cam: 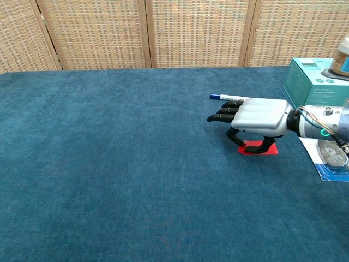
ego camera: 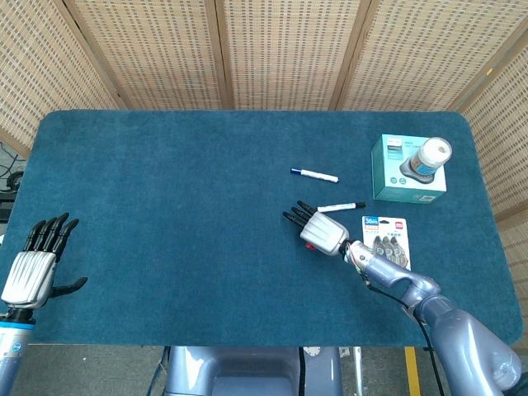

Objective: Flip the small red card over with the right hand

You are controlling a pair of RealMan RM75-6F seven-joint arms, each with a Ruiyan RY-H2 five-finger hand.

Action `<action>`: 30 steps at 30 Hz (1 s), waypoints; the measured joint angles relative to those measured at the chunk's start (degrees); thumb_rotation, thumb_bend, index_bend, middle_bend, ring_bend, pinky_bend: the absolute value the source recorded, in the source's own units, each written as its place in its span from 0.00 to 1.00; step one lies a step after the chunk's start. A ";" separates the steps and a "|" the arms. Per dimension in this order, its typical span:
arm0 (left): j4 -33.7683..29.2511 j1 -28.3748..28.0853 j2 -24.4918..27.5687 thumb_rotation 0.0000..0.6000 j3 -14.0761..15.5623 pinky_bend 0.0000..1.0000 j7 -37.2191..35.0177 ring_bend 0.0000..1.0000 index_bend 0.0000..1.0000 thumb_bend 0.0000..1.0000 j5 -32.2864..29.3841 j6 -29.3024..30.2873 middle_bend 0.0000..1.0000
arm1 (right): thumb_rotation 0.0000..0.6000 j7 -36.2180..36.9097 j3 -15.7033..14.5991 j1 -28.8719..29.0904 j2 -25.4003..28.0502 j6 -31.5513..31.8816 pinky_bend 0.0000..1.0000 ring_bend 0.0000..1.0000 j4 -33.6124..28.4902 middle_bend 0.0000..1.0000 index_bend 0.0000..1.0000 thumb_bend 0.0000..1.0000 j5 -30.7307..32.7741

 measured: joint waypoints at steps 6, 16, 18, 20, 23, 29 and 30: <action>-0.03 -0.02 -0.01 1.00 -0.02 0.00 0.04 0.00 0.00 0.02 0.00 0.01 0.00 | 1.00 0.88 -0.37 -0.18 -0.60 0.16 0.00 0.00 1.19 0.00 0.58 0.47 0.03; 0.00 -0.01 -0.02 1.00 0.00 0.00 0.02 0.00 0.00 0.02 0.03 0.04 0.00 | 1.00 1.75 -0.68 -0.61 -1.79 1.22 0.00 0.00 3.28 0.01 0.63 0.49 0.02; -0.01 -0.02 -0.03 1.00 0.00 0.00 0.05 0.00 0.00 0.02 0.04 0.03 0.00 | 1.00 1.87 -0.74 -0.64 -1.90 1.42 0.00 0.00 3.62 0.01 0.63 0.51 0.01; 0.00 -0.03 -0.05 1.00 -0.02 0.00 0.04 0.00 0.00 0.02 0.04 0.05 0.00 | 1.00 2.02 -0.82 -0.65 -1.93 1.59 0.00 0.00 3.76 0.01 0.64 0.55 -0.02; 0.02 -0.02 -0.07 1.00 -0.02 0.00 0.03 0.00 0.00 0.02 0.06 0.09 0.00 | 1.00 2.19 -0.89 -0.62 -1.78 1.80 0.00 0.00 3.83 0.01 0.66 0.63 -0.04; 0.06 0.01 -0.08 1.00 0.02 0.00 -0.01 0.00 0.00 0.02 0.13 0.14 0.00 | 1.00 2.13 -0.96 -0.56 -1.48 1.98 0.00 0.00 3.73 0.01 0.68 0.67 0.01; 0.07 0.00 -0.08 1.00 0.02 0.00 -0.02 0.00 0.00 0.02 0.15 0.13 0.00 | 1.00 2.08 -0.97 -0.56 -1.46 2.02 0.00 0.00 3.72 0.01 0.68 0.68 0.01</action>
